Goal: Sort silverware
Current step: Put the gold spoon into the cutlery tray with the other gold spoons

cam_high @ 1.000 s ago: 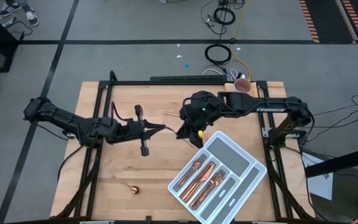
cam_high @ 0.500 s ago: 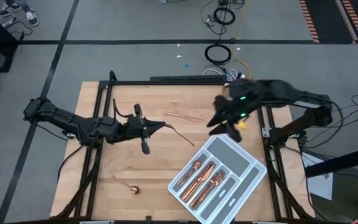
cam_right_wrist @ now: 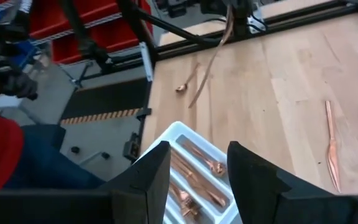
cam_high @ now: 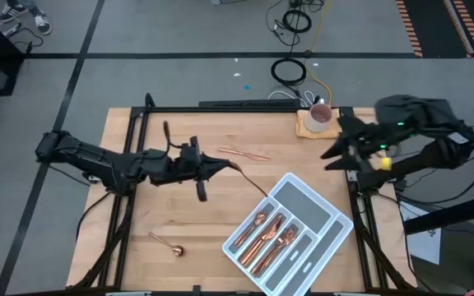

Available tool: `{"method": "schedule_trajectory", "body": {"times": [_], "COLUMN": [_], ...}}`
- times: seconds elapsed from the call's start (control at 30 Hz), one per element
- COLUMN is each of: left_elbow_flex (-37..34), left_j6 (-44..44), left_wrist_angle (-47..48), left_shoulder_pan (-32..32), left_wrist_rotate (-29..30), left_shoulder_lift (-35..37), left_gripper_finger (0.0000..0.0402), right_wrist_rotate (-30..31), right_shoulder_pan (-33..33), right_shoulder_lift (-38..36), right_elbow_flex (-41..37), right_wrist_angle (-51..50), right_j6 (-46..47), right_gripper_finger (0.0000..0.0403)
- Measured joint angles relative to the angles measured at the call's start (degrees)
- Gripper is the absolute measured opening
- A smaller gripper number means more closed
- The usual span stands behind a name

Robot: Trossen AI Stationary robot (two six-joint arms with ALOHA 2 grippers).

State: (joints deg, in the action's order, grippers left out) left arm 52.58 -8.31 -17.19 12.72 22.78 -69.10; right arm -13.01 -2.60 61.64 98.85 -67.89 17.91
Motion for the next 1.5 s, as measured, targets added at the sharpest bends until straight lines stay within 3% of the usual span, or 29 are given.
{"method": "schedule_trajectory", "body": {"times": [0.2, 0.37, 0.63, 0.87, 1.17, 1.33, 1.5], "left_elbow_flex": [9.24, 16.63, 21.89, 22.42, 23.22, 28.3, 37.19], "left_j6": [0.13, 1.63, -0.43, -5.43, -12.44, -13.55, -10.48], "left_wrist_angle": [2.87, 5.72, 8.42, 16.29, 26.74, 38.91, 49.92], "left_shoulder_pan": [-2.12, -3.28, -5.41, -6.06, -5.75, -5.07, -5.08], "left_wrist_rotate": [-5.97, -8.11, -14.11, -17.63, -26.02, -26.12, -31.3], "left_shoulder_lift": [-8.23, -13.84, -17.92, -17.95, -17.93, -19.35, -24.64], "left_gripper_finger": [0.0, 0.0, 0.0, 0.0, 0.0, 0.0, 0.0], "right_wrist_rotate": [0.23, 5.54, 5.56, 5.19, 5.19, 5.19, 5.2], "right_shoulder_pan": [-2.52, -3.59, -2.39, -1.85, -1.85, -1.85, -1.85], "right_shoulder_lift": [-6.97, -16.81, -41.43, -56.13, -60.54, -60.54, -60.52], "right_elbow_flex": [0.0, -3.01, -25.52, -40.87, -45.09, -45.09, -45.09], "right_wrist_angle": [-1.0, 1.89, 19.24, 23.23, 23.33, 21.84, 20.58], "right_j6": [-0.29, -0.46, 6.61, 16.81, 17.54, 16.41, 15.88], "right_gripper_finger": [0.0144, 0.0144, 0.0144, 0.0144, 0.0144, 0.0144, 0.0144]}}
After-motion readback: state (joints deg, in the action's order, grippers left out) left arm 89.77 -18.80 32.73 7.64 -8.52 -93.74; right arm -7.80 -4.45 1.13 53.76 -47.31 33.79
